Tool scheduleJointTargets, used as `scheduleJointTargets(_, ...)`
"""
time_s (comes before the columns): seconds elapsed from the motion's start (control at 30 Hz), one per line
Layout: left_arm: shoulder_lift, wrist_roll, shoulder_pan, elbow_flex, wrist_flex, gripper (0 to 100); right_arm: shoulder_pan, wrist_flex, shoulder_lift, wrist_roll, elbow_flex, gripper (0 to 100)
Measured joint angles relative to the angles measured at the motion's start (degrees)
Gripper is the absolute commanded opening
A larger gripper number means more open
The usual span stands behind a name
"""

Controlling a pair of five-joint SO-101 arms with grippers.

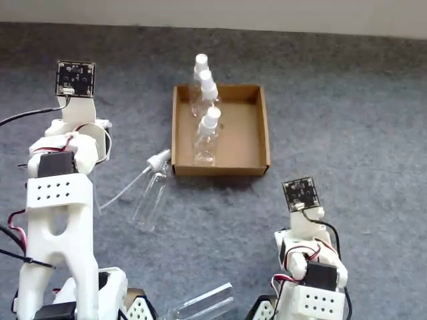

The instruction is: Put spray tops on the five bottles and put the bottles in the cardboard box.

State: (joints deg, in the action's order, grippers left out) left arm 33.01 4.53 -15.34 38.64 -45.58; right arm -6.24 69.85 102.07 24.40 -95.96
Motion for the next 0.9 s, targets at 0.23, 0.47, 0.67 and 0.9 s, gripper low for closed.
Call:
scheduleJointTargets(0.23, 0.0, -0.26, -2.55, 0.0, 3.34, 11, 0.0, 2.46, 2.2, 0.0, 0.0, 0.6)
scheduleJointTargets(0.47, 0.0, -0.26, -5.19, 1.58, 4.75, 11, 0.0, 2.46, 2.2, 0.0, 0.0, 0.6)
scheduleJointTargets(0.67, 0.0, -0.26, -4.4, 3.52, 6.59, 11, 0.0, 2.46, 2.2, 0.0, 0.0, 0.6)
scheduleJointTargets(0.9, 0.0, -0.26, -4.48, 3.52, 6.95, 11, 0.0, 2.46, 2.2, 0.0, 0.0, 0.6)
